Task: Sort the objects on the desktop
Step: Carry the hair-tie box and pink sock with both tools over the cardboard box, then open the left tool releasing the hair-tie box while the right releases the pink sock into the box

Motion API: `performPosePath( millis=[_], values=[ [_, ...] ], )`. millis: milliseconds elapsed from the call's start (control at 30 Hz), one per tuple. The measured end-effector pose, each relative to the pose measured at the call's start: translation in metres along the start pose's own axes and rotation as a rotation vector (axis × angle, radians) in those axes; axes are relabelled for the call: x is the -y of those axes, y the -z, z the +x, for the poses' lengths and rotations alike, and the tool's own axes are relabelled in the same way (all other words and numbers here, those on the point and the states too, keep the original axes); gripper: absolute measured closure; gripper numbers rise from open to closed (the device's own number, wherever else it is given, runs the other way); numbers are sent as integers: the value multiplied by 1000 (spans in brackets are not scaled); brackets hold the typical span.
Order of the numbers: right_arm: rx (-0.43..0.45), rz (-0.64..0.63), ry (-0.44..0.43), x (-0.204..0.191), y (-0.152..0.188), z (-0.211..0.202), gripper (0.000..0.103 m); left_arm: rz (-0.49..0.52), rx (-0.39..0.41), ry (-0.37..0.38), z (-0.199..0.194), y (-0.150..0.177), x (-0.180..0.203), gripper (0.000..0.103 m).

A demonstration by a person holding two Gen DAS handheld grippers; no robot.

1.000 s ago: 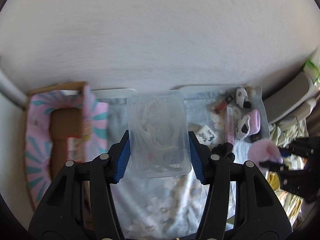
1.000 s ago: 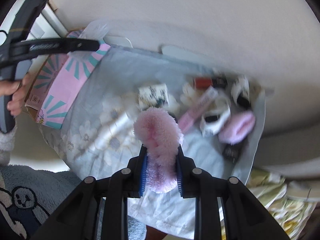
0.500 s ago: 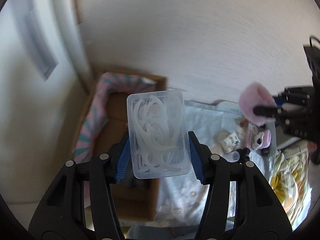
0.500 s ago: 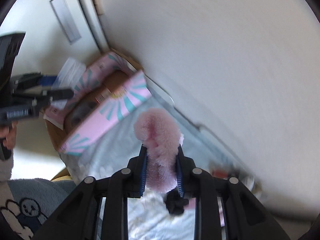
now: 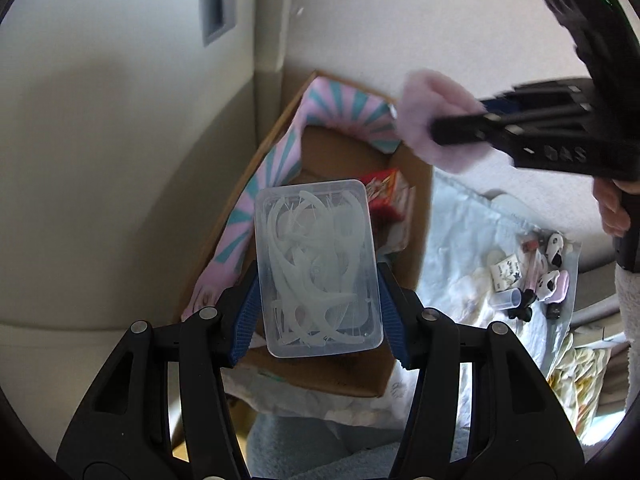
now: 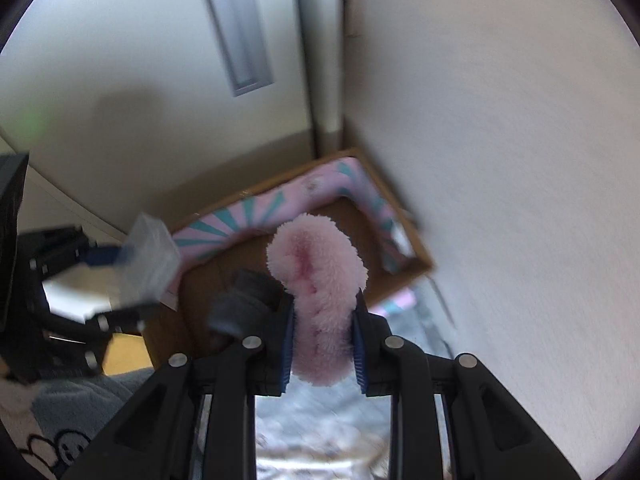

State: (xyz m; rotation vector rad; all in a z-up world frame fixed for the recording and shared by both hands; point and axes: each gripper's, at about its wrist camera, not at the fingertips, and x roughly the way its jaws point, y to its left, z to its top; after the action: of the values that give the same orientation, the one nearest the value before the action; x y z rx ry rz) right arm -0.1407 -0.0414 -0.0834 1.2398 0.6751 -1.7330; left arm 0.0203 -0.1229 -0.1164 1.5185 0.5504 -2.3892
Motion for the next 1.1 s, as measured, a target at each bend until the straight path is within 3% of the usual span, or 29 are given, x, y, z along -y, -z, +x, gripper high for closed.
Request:
performPosePath(
  millis=[333,933,967,1000,1033,1067,1100],
  values=[
    [-103,-43,-56,-22,-31,74,80,0,-55,-8,24,3,-7,52],
    [-158,-35,-67,-15,-25,99,78,-2,-109,10,40,-1,-7,50],
    [-163,-43,-59,-17,-24,101,74,-8,-112,11,40,-2,-7,46],
    [-166,-50,-52,-19,-24,103,66,-16,-117,7,41,-2,-8,21],
    [-168,-51,-48,-20,-23,104,60,-18,-122,-4,41,-2,-8,2],
    [-170,-43,-43,-20,-22,106,45,-14,-104,-6,38,-2,-7,0],
    [-167,-36,-38,-19,-21,106,22,-9,-91,-1,37,-2,-7,0]
  ],
)
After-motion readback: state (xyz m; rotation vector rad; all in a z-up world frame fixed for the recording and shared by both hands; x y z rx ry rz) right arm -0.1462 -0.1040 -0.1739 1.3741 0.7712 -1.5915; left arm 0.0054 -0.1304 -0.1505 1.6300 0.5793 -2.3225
